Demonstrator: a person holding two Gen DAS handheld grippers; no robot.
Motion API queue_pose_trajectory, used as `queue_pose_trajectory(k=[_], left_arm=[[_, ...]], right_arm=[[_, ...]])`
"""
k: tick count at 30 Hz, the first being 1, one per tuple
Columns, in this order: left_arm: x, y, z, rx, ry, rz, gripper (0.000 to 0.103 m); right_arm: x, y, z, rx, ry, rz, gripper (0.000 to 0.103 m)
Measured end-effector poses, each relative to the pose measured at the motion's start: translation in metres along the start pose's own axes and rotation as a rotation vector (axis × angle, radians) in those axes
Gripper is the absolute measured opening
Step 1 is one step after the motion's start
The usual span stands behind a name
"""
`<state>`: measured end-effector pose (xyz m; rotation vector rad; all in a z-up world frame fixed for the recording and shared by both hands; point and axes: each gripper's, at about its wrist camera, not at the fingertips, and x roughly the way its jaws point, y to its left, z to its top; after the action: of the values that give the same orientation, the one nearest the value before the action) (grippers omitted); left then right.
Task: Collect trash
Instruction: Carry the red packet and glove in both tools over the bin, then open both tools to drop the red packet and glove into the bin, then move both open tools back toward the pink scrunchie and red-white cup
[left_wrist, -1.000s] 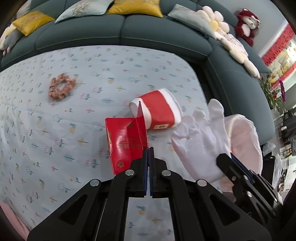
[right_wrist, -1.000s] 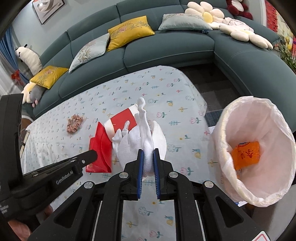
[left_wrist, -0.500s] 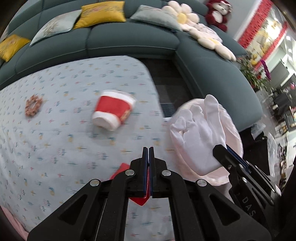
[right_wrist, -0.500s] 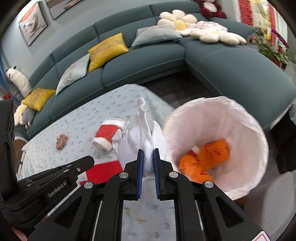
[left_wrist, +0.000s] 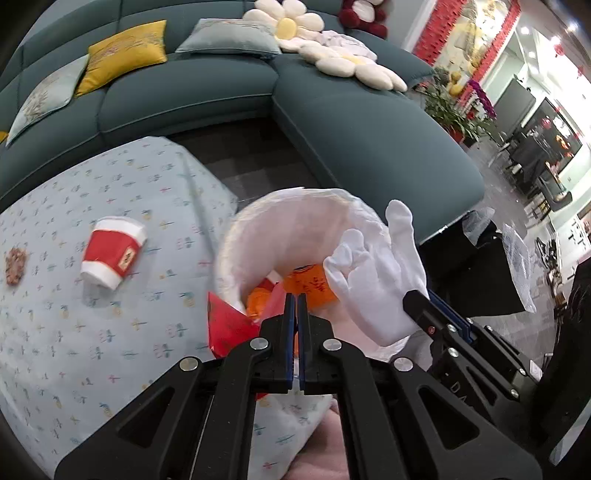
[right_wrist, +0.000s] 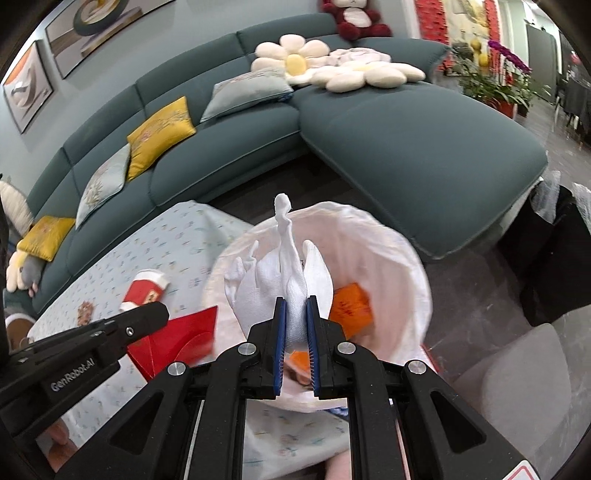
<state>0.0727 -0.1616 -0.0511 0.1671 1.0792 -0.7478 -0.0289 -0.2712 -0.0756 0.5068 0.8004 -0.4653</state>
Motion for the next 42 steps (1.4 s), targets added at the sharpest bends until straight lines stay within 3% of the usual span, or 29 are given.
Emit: queue_pose_trajectory(k=[8, 11, 13, 15, 17, 30, 42], left_arm=[[0.01, -0.023, 0.011, 0.023, 0.001, -0.044, 0.001], [0.01, -0.024, 0.013, 0.03, -0.016, -0.022, 0.004], [0.01, -0.023, 0.013, 0.027, -0.012, -0.008, 0.019], [0.009, -0.016, 0.013, -0.002, -0.018, 0.014, 0.046], [0.007, -0.007, 0.012, -0.027, -0.025, 0.03, 0.055], [-0.004, 0.034, 0.004, -0.089, -0.025, 0.072, 0.056], [-0.027, 0.101, -0.013, -0.189, -0.044, 0.149, 0.061]], right_arm=[[0.008, -0.018, 0.003, 0.024, 0.003, -0.022, 0.011], [0.012, -0.019, 0.003, 0.028, 0.014, -0.021, 0.016], [0.014, -0.019, 0.003, 0.033, 0.011, -0.024, 0.017], [0.014, -0.017, 0.003, 0.03, 0.012, -0.026, 0.02], [0.015, -0.015, 0.004, 0.025, 0.01, -0.029, 0.024], [0.011, 0.015, 0.0, -0.019, 0.015, -0.009, 0.032], [0.011, 0.077, -0.01, -0.112, 0.038, 0.033, 0.034]])
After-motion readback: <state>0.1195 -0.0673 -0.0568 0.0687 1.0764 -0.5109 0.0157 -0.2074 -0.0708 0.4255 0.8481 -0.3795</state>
